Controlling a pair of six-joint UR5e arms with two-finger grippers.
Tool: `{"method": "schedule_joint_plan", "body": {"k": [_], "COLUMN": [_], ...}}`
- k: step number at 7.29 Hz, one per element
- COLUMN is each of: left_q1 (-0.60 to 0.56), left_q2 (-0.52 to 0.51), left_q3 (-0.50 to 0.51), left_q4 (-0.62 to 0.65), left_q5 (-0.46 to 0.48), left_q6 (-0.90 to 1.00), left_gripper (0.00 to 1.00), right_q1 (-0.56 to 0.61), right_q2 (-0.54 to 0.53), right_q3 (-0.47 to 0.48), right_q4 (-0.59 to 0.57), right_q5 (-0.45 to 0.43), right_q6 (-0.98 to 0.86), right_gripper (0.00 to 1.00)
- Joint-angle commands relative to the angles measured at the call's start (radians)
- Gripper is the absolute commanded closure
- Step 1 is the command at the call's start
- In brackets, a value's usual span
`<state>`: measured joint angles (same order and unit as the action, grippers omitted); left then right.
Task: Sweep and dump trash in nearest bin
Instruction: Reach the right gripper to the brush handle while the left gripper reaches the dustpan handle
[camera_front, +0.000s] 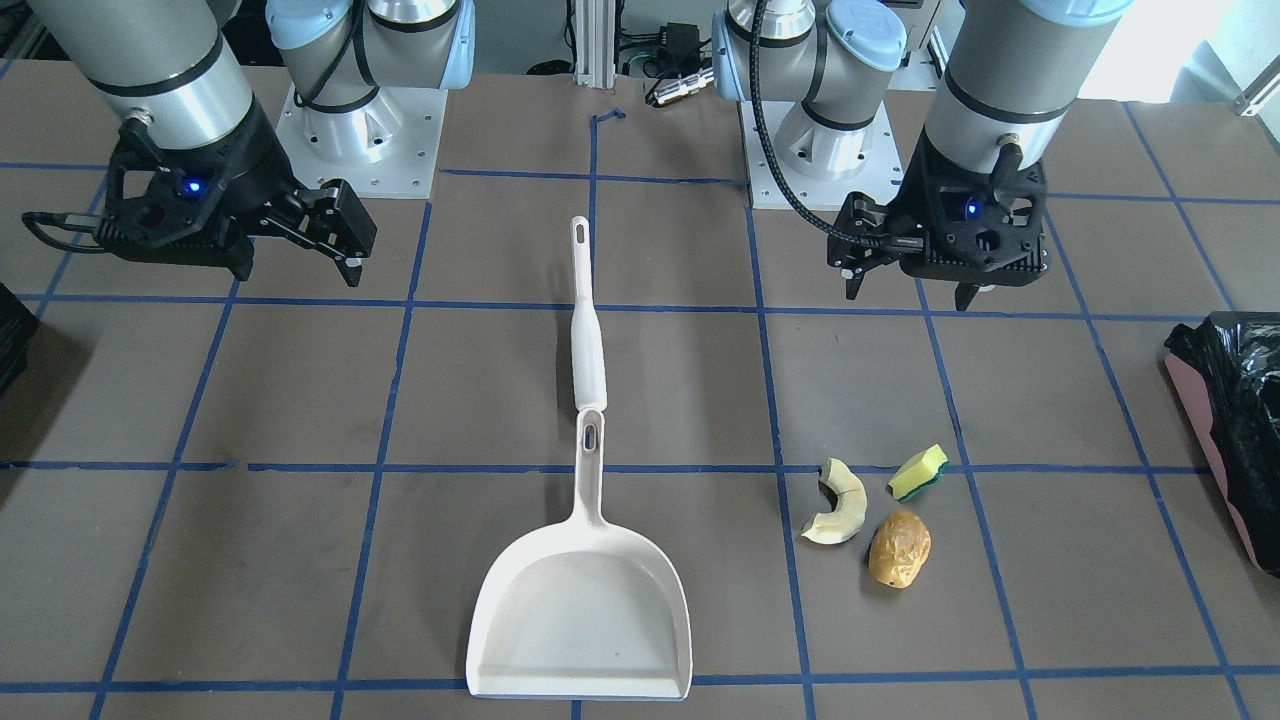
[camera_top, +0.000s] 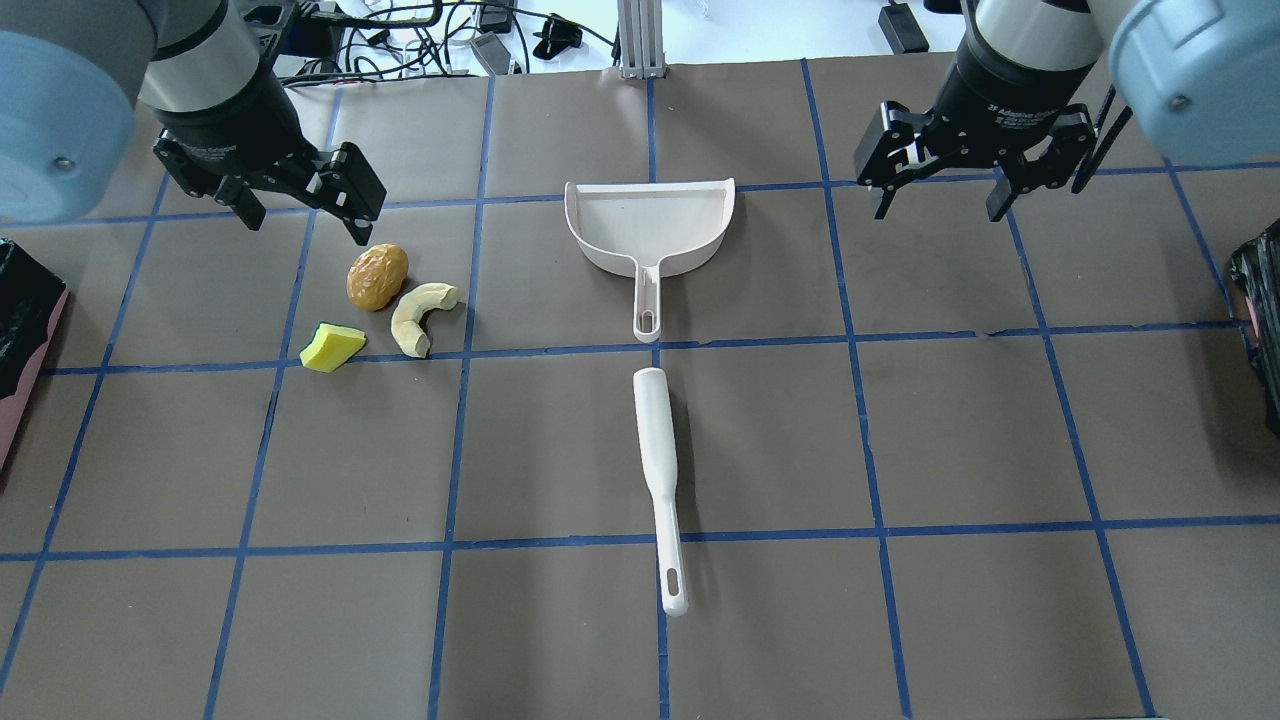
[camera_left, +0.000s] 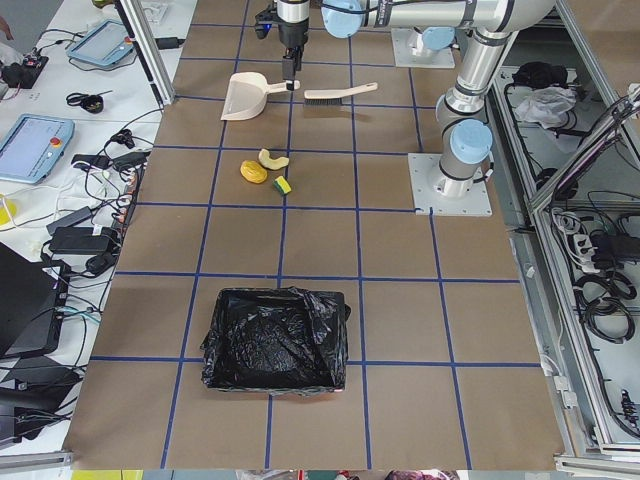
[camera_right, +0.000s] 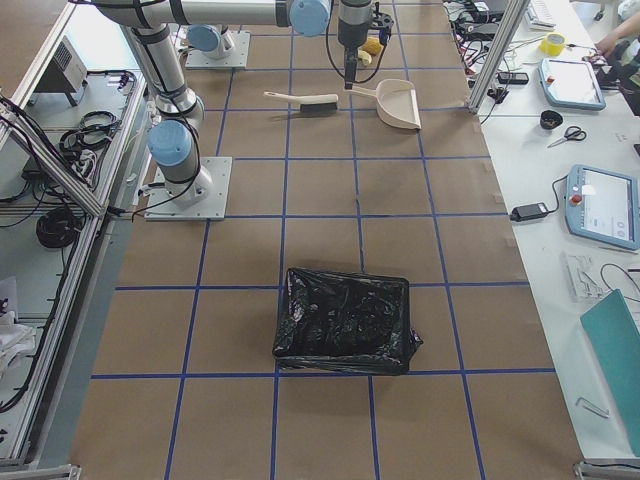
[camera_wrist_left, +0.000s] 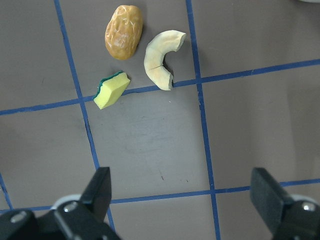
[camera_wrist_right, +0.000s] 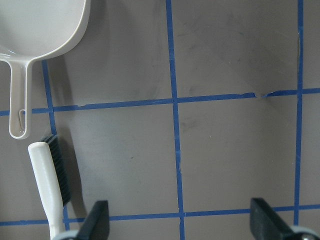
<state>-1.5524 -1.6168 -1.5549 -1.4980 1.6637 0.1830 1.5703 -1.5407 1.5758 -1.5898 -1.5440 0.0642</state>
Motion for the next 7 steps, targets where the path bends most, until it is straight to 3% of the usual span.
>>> {"method": "schedule_joint_plan", "body": {"k": [1,3,4,7], "left_q1": [0.002,0.002,0.002,-0.011], "left_q2": [-0.024,-0.086,-0.113,-0.248], "left_q3": [0.013,0.056,0.082,0.192], "left_q4": [0.033,0.033,0.036,0.036], "left_q5": [0.022,0.09,0.065,-0.063], "left_q6": [0.0,-0.002,-0.008,-0.071], "left_gripper": [0.0,0.0,0.0,0.0], "right_q1": [0.066,0.236,0.282,0.417], "right_q2": [-0.007,0.007,0.025,0.066], "right_q3": [0.134,0.187,0.222,0.413], "right_q4": [-0.066,-0.111,-0.137,-0.407], "right_q5": [0.01,0.013,0.013,0.001], "right_q6": [0.037,0.12,0.121,0.253], "right_gripper": [0.0,0.0,0.0,0.0]}}
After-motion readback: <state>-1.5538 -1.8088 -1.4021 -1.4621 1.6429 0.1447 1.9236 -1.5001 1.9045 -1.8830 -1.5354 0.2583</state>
